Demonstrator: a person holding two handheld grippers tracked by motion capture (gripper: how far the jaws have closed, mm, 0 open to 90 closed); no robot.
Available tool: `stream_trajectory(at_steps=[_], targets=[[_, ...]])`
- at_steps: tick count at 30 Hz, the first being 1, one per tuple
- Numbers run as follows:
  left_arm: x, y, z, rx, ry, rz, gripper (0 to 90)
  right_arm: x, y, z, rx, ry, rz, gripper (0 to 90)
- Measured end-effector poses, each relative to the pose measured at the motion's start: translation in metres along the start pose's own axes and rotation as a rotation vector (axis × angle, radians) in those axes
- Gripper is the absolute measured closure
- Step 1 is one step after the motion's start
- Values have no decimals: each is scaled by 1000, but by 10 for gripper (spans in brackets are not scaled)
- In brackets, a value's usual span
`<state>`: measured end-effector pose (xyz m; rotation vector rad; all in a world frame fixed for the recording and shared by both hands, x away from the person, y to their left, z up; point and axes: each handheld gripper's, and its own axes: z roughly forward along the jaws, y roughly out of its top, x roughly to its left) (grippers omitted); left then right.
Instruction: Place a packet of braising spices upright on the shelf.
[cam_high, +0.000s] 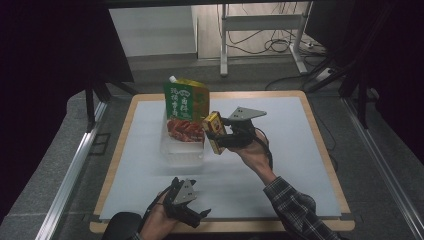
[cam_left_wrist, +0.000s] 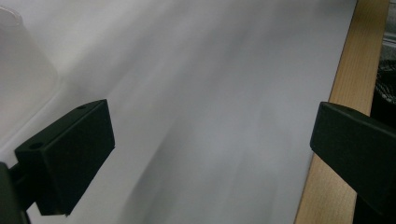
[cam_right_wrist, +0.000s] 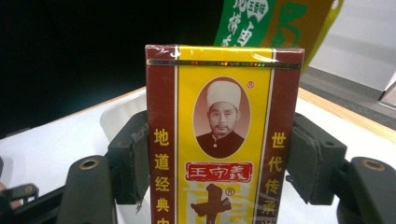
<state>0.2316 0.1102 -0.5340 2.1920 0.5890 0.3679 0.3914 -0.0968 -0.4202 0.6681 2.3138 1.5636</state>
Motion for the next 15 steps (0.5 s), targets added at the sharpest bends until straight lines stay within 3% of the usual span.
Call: stream_trajectory(at_steps=[15], targets=[[-1,1,0,-12,-12,9,0,11,6,32,-48,29,-30,318]])
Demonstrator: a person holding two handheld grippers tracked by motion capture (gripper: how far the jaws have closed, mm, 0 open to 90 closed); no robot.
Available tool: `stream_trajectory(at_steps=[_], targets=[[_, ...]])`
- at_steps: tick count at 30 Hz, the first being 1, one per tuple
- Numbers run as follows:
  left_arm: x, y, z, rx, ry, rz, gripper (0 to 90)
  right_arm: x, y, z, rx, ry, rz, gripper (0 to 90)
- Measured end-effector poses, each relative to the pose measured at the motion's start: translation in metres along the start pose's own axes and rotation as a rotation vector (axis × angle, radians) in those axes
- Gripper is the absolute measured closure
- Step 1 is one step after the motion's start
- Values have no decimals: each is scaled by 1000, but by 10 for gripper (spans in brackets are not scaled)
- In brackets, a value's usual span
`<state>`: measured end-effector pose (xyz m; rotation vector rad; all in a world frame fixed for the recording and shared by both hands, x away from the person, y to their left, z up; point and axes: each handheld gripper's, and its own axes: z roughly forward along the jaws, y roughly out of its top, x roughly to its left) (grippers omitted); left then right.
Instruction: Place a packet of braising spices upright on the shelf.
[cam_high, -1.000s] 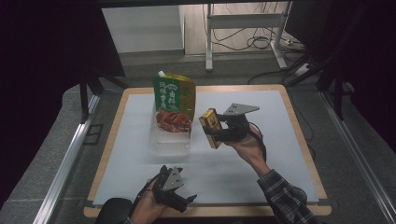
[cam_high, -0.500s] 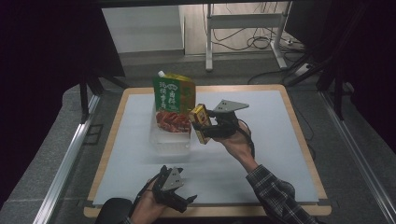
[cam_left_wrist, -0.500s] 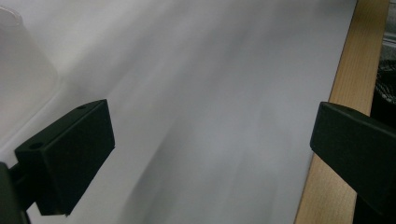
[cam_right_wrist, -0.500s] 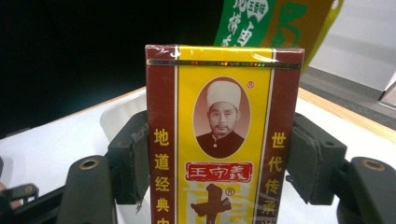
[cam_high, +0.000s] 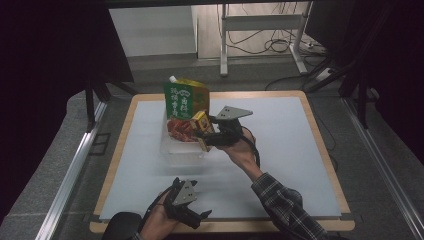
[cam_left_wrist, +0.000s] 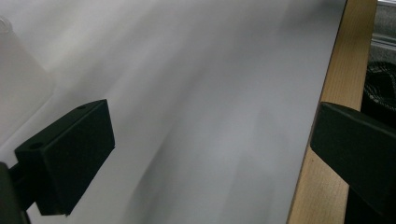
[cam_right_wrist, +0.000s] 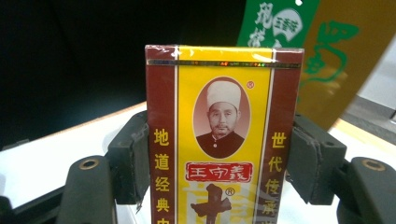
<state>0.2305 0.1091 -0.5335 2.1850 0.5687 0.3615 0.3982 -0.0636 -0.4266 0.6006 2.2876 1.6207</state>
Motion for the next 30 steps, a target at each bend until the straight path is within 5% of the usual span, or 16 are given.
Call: stream_trajectory(at_steps=[30], targets=[[-2,0,1,6,-7,11,0,28,-21,60,-13,45,11,320]])
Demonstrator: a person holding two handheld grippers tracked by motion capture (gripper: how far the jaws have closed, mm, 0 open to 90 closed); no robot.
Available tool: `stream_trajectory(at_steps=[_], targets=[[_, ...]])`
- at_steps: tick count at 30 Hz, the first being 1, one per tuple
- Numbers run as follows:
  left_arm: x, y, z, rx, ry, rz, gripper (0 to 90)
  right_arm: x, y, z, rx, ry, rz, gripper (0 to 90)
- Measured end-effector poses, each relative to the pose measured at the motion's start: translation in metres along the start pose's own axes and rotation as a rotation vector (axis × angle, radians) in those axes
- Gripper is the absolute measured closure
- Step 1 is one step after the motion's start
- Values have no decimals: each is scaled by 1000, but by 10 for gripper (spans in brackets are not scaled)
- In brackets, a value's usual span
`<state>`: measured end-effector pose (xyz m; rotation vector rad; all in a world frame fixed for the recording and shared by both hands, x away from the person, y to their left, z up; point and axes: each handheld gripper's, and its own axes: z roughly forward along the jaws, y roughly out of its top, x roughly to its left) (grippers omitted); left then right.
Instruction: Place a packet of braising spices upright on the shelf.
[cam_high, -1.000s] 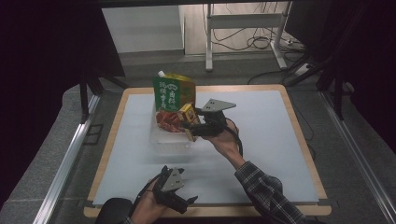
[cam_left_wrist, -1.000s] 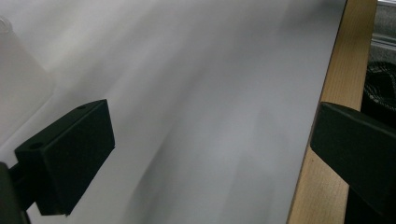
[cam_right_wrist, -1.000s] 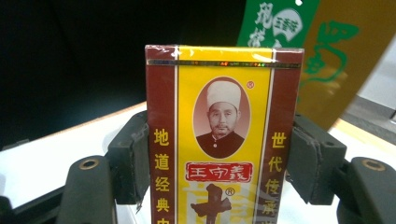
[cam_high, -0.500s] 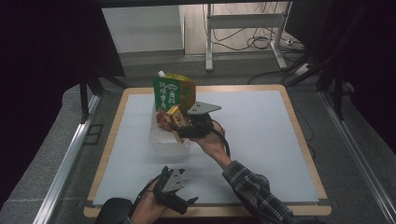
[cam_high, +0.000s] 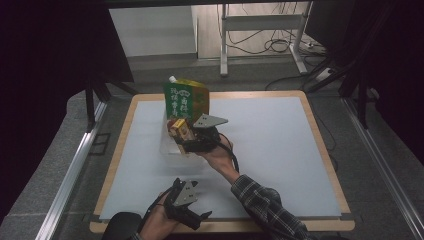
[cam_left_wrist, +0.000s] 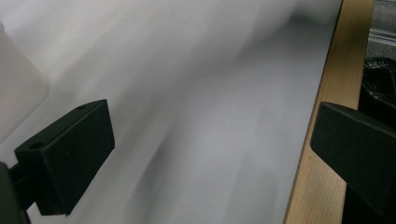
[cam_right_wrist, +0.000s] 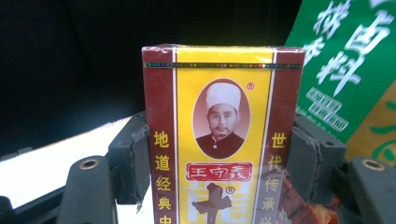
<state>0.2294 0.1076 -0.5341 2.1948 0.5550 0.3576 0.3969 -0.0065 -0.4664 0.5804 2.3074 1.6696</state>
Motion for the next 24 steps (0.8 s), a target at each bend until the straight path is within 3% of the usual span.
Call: stream_trajectory(at_steps=[5,12,19,24], targets=[[-1,0,0,2,1,0,0,0,-8,2,24,-5,4,321],[-1,0,1,7,-2,7,0,5,-21,4,86,-40,-33,324],[-1,0,2,8,-1,7,0,5,-31,2,128,-65,5,327],[-2,1,2,12,1,14,0,-3,-36,2,148,-52,79,327]])
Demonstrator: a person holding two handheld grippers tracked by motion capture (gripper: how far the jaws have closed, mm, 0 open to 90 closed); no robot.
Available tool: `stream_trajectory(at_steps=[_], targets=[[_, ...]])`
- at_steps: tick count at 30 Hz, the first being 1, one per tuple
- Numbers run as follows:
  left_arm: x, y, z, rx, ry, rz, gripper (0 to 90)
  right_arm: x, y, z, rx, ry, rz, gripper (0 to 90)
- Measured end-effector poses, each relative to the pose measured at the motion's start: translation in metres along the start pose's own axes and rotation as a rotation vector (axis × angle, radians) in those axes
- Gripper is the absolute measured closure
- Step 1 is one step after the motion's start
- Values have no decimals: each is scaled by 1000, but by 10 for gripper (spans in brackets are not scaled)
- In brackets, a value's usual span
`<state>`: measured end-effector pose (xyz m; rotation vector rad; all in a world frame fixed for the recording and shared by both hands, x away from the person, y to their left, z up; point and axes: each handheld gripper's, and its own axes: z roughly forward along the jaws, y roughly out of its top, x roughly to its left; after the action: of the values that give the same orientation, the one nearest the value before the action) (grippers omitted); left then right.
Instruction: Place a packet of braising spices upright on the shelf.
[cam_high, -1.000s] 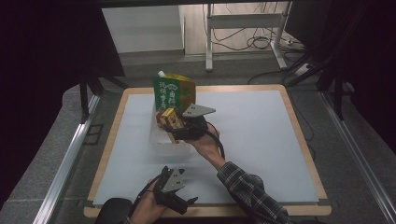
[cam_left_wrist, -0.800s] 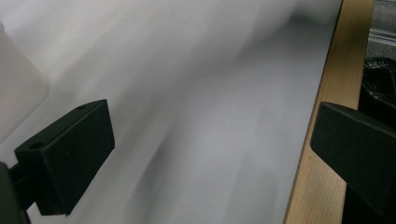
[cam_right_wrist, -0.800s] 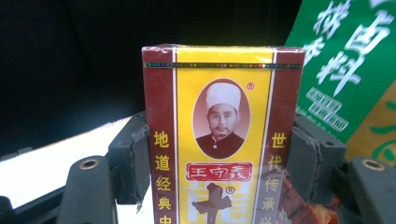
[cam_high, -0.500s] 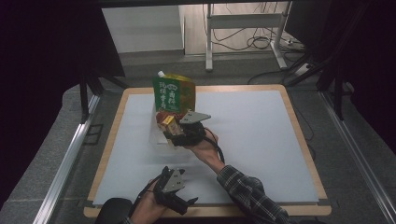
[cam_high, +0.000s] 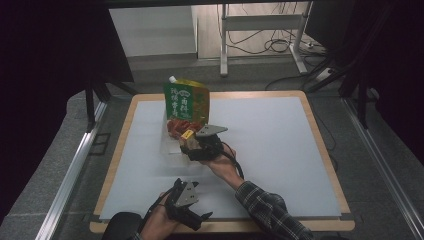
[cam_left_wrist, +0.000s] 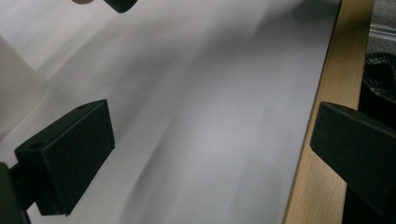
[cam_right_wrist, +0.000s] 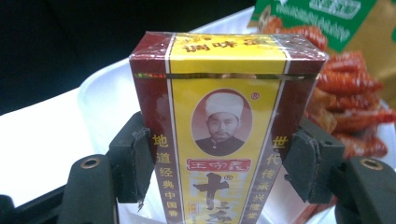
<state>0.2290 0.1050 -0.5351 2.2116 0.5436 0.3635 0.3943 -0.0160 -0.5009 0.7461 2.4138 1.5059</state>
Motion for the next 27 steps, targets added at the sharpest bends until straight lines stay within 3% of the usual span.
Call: stream_trajectory(at_steps=[8,12,16,19,27], targets=[[1,0,-1,-3,2,-5,0,-1,4,1,28,2,-2,306],[1,0,0,-2,4,-5,0,-3,9,0,35,31,10,207],[0,0,0,-2,4,-4,0,-1,14,-4,45,14,-30,143],[0,0,0,-3,5,-6,0,-1,17,-6,57,25,-29,97],[1,0,0,-4,7,-3,0,3,23,-15,90,26,-70,47]])
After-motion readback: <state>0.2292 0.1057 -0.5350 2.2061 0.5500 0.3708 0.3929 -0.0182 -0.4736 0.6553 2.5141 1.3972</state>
